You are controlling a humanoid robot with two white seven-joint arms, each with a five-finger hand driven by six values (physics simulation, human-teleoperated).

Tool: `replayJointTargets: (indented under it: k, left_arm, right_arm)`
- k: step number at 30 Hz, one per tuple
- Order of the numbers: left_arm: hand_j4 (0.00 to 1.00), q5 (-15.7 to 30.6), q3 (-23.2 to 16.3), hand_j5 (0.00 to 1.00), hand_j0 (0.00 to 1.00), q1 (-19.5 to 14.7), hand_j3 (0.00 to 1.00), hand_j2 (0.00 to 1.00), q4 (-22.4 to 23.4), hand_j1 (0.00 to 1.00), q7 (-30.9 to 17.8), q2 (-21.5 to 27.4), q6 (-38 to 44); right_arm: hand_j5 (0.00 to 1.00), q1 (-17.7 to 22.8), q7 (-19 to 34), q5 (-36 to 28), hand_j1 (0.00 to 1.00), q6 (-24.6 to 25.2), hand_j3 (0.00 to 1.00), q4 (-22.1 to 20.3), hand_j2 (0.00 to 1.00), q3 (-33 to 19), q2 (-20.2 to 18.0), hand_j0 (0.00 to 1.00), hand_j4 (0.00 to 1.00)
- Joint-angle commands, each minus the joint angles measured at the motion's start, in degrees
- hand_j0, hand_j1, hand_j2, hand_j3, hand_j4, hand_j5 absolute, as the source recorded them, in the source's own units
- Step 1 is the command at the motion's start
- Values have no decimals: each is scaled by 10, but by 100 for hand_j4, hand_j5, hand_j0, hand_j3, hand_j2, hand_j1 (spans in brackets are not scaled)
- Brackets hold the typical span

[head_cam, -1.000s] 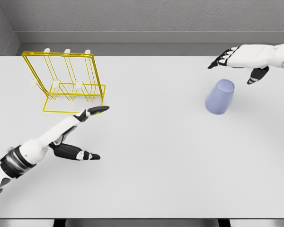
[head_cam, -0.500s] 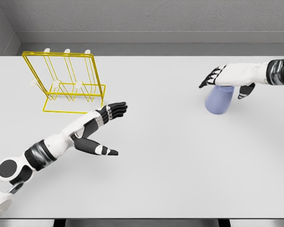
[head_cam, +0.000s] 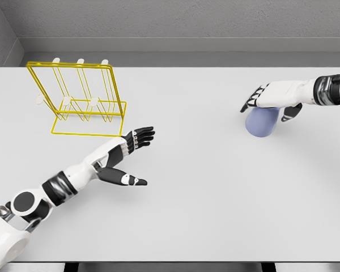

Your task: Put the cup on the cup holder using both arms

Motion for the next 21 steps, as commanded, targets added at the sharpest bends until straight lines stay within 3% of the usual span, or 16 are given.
replayJointTargets:
  k: [1, 10, 13, 21]
  left_arm:
    - [100, 1, 0, 100, 100, -1, 100, 100, 5, 100, 0, -8, 0]
    - [100, -1, 0, 100, 100, -4, 100, 100, 22, 100, 0, -11, 0]
    - [100, -1, 0, 100, 100, -4, 100, 100, 22, 100, -1, -10, -1]
    - [100, -3, 1, 100, 100, -4, 100, 100, 31, 100, -1, -23, -2]
  right_arm:
    - [83, 0, 0, 10, 83, 1, 83, 0, 83, -1, 0, 83, 83]
    - [78, -1, 0, 23, 78, 1, 78, -5, 78, 0, 0, 78, 78]
    - [68, -2, 0, 22, 68, 1, 68, -5, 68, -1, 0, 68, 68]
    - [58, -6, 0, 16, 58, 1, 58, -10, 58, -8, -6, 58, 58]
